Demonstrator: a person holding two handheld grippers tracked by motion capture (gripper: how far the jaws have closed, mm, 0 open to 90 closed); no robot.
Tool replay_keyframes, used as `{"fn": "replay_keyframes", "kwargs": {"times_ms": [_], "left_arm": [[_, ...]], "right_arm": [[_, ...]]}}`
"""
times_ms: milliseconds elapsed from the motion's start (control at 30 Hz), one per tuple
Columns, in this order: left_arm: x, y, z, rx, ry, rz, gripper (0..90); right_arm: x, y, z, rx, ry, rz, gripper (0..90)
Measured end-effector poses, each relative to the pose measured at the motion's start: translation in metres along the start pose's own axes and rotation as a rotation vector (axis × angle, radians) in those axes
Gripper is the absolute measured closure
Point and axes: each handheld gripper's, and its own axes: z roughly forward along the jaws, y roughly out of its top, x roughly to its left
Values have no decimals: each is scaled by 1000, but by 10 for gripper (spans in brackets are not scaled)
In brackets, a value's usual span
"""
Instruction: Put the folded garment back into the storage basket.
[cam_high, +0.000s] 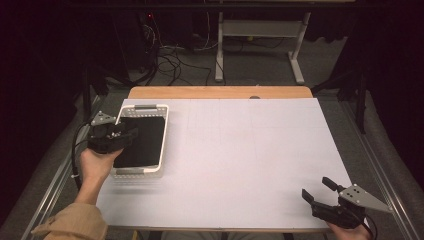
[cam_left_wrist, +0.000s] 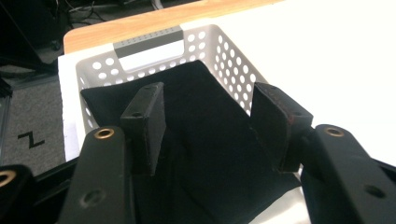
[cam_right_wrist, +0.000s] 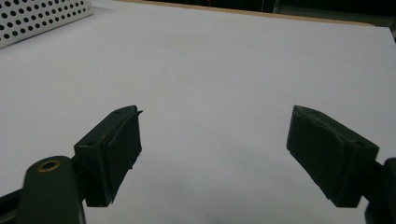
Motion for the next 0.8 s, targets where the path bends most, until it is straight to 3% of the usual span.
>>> {"fn": "replay_keyframes", "kwargs": {"times_ms": [167,233,800], "left_arm": [[-5,-1,-5,-24,-16,5,430],[-6,-1,-7,-33,-24,4,377],[-20,-6,-18,-76,-46,40,375]], "right_arm": [[0,0,0,-1,-1,0,184],[0,0,0,-2,-1,0,184],[0,0,0,-3,-2,-5,184]]}}
